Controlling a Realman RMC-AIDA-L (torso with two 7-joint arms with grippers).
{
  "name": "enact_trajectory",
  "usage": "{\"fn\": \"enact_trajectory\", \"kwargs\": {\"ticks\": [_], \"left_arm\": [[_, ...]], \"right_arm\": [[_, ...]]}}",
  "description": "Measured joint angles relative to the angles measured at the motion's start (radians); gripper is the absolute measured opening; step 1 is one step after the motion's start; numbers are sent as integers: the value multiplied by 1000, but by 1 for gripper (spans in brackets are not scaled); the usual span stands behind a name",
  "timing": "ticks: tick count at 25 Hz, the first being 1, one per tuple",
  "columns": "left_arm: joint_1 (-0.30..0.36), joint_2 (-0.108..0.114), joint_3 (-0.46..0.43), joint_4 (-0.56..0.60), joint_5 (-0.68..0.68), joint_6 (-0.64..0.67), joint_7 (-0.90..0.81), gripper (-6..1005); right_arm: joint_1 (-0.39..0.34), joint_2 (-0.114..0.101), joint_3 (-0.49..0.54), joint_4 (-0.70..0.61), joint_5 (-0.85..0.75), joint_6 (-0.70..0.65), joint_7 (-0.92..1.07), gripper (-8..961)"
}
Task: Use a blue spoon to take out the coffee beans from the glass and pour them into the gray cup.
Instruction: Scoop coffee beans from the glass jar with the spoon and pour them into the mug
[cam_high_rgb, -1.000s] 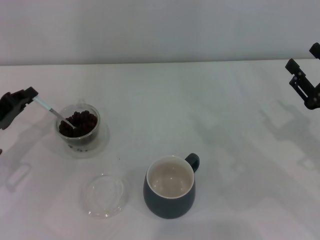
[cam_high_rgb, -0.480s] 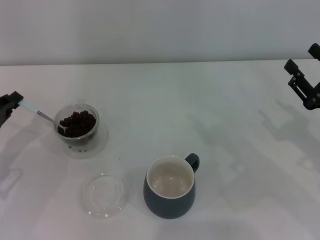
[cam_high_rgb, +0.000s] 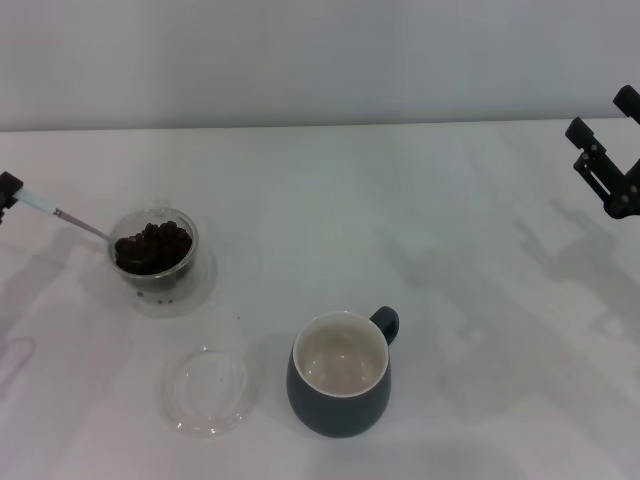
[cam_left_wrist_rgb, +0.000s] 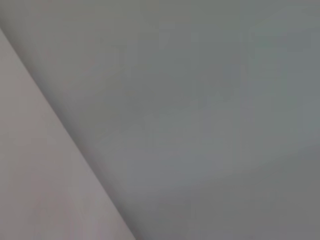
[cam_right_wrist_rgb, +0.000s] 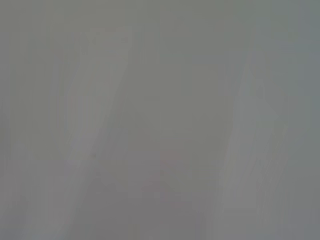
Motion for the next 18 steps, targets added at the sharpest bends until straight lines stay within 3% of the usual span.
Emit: {"fn": "enact_trajectory", "kwargs": {"ticks": [18], "left_arm": [[-21, -6, -1, 0, 0, 36, -22, 128]], "right_arm": [[1, -2, 2, 0, 0, 3, -13, 603]]}}
